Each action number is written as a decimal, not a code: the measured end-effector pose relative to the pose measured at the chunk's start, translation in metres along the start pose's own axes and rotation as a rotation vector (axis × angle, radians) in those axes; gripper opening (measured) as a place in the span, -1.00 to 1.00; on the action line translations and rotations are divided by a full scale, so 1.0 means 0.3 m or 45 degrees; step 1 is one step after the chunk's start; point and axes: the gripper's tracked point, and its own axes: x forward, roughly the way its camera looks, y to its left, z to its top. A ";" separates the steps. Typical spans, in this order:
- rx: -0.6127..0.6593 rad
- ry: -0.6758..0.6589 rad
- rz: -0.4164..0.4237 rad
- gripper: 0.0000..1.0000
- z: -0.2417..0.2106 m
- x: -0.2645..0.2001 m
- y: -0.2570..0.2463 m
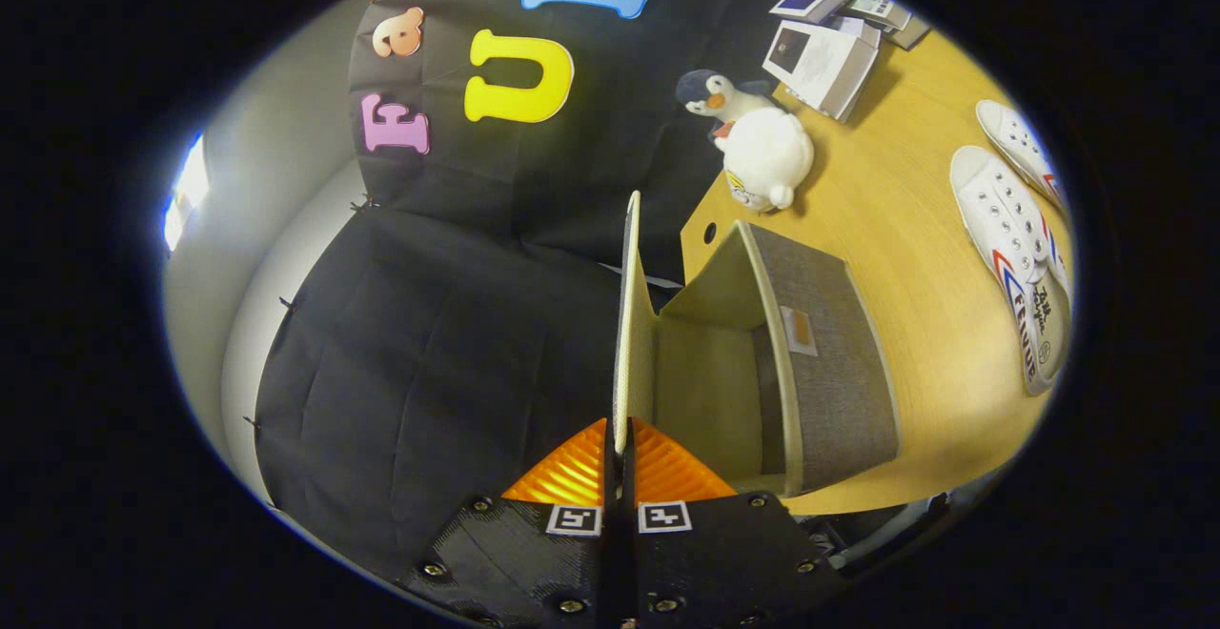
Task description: Open the storage box then place both shoes into the box .Put the left shoe in first, then the right shoe, with the right side of both shoes facing outward in a uniform manner.
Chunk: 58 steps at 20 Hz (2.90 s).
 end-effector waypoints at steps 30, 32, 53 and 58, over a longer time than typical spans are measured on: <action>-0.744 0.096 -0.042 0.95 -0.349 0.367 0.377; -0.788 0.067 -0.052 0.94 -0.321 0.337 0.381; -1.113 -0.294 -0.599 0.95 0.359 -0.241 -0.048; -1.066 -0.294 -0.697 0.95 0.429 -0.326 -0.195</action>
